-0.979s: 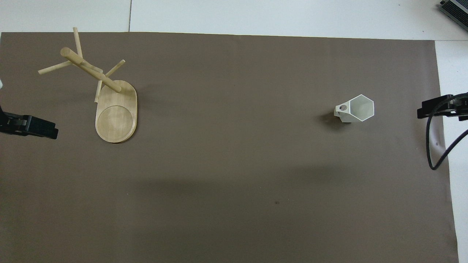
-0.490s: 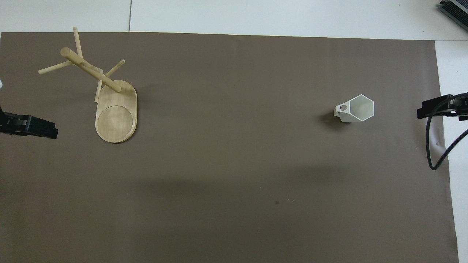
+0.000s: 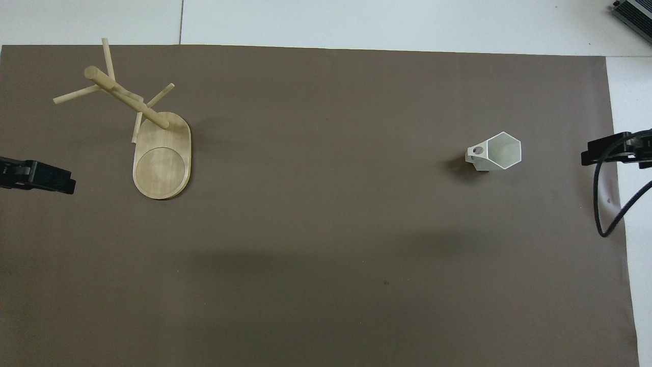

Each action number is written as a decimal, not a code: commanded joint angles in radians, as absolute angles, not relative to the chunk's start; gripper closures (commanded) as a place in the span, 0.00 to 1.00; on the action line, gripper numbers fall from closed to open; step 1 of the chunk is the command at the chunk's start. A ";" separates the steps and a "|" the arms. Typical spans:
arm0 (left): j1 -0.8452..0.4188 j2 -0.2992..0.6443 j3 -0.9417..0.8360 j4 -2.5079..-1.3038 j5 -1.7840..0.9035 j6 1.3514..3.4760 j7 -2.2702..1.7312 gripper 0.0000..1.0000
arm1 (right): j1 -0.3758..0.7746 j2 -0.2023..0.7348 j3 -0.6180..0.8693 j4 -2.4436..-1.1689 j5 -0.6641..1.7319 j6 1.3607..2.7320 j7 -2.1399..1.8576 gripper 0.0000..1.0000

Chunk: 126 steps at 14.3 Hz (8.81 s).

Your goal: Hang cup on rack

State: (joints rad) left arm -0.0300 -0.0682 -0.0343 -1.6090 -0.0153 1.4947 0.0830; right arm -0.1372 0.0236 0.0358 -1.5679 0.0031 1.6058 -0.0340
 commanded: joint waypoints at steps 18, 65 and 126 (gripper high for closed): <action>-0.018 -0.075 -0.041 -1.603 -0.017 1.473 0.091 0.00 | -0.147 0.006 0.044 -1.580 -0.011 1.589 -0.046 0.00; -0.018 -0.075 -0.043 -1.603 -0.017 1.473 0.091 0.00 | -0.129 0.250 0.046 -1.973 -0.043 2.402 -0.034 0.00; -0.081 -0.123 -0.106 -1.733 -0.331 1.726 -0.981 0.00 | -0.127 0.029 0.460 -1.773 0.745 1.966 0.400 1.00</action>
